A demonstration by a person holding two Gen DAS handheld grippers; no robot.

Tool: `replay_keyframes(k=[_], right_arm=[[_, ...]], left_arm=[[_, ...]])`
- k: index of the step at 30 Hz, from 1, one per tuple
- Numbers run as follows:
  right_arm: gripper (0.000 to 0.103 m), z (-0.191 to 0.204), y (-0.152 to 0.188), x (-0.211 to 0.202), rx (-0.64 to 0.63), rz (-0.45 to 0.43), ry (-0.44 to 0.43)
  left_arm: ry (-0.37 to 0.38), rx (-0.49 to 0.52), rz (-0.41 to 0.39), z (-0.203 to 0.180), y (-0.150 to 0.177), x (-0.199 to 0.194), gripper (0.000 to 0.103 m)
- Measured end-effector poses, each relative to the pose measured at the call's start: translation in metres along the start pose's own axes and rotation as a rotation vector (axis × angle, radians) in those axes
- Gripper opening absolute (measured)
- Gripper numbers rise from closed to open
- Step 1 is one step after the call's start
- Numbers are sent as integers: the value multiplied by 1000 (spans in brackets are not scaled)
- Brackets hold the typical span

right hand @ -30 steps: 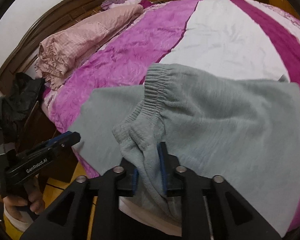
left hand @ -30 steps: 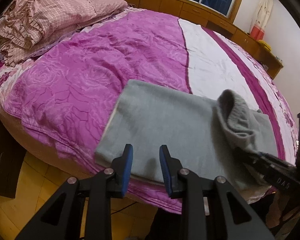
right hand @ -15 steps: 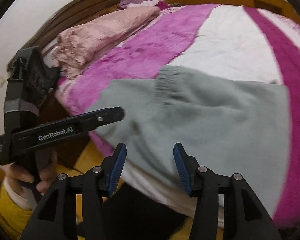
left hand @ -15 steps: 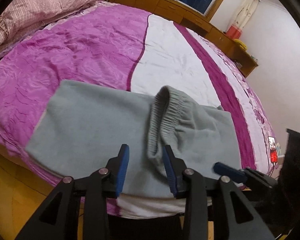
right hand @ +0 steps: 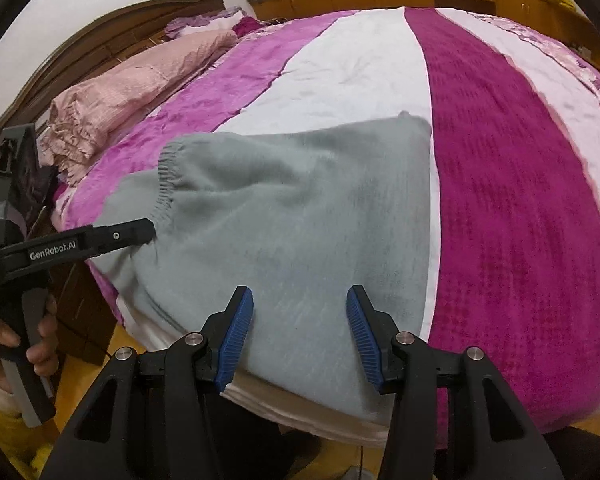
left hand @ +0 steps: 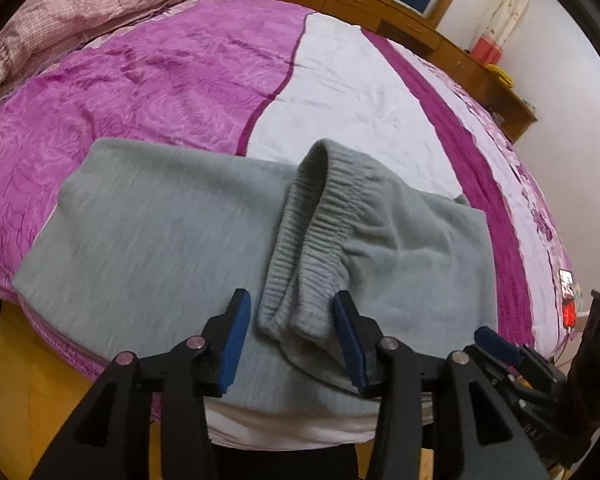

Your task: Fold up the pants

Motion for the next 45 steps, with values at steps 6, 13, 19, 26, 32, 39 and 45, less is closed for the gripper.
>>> replay_keyframes(k=[6, 13, 19, 26, 32, 39, 45], right_arm=[[44, 4, 9, 4, -74, -41, 10], [44, -1, 10, -2, -54, -63, -46], [44, -10, 7, -9, 19, -79, -110], [44, -24, 1, -26, 70, -150, -71], [44, -43, 0, -38, 142, -187, -39], [44, -56, 5, -49, 171, -209, -3], [44, -62, 10, -47, 175, -204, 22]], left_arm=[[37, -29, 20, -9, 1, 9, 55], [-37, 31, -42, -18, -1, 24, 55], [-19, 41, -51, -19, -1, 24, 32], [3, 87, -93, -31, -1, 8, 25], [35, 111, -137, -38, -11, -16, 25], [59, 153, -227, -45, -31, -56, 25], [34, 197, -281, -38, -46, -84, 25]])
Point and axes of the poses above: each gripper's, at about its wrist camera, not at the fingertips, and x roughly the way its jaws point, z to its left, y to its underside, the point moved 4 cm from there along x, roughly the way its jaws point
